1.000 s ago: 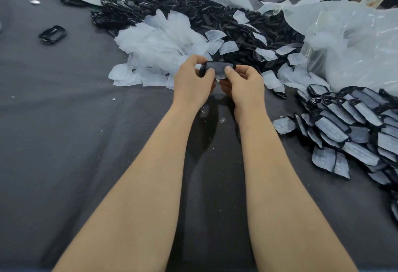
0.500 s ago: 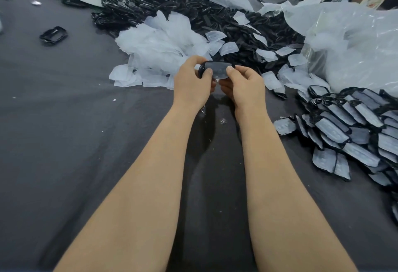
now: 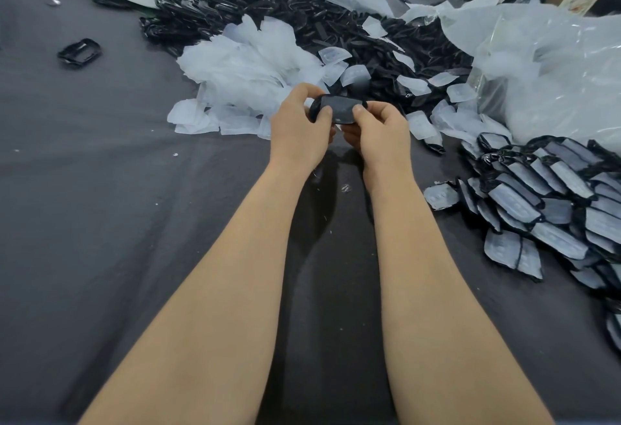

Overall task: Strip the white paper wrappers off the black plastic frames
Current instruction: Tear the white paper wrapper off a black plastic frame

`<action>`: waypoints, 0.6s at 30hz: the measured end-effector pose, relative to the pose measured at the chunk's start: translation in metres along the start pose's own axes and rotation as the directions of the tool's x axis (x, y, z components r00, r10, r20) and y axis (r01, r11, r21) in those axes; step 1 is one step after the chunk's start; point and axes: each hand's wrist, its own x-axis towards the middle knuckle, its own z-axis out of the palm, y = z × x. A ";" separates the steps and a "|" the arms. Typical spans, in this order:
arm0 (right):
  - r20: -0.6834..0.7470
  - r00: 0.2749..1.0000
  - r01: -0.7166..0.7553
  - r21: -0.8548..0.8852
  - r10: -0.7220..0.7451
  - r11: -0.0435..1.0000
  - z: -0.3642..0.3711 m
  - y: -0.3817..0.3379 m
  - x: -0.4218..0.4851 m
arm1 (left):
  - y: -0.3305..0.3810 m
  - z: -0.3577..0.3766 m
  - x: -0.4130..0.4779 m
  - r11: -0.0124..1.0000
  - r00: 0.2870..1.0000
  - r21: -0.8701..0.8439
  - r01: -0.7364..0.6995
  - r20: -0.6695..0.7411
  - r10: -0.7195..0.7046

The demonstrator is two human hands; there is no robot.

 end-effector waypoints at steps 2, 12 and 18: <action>0.004 1.000 0.006 0.003 -0.006 1.000 0.001 0.001 0.000 | 0.000 0.000 0.001 1.000 1.000 -0.004 0.005 -0.009 -0.005; -0.006 1.000 0.016 -0.041 -0.016 0.999 0.000 0.002 0.001 | -0.002 -0.001 0.002 0.999 1.000 -0.022 0.029 -0.010 -0.029; -0.016 0.996 0.086 -0.203 -0.091 0.975 0.001 0.005 0.003 | -0.001 -0.001 0.000 0.999 0.999 -0.002 0.032 -0.004 -0.032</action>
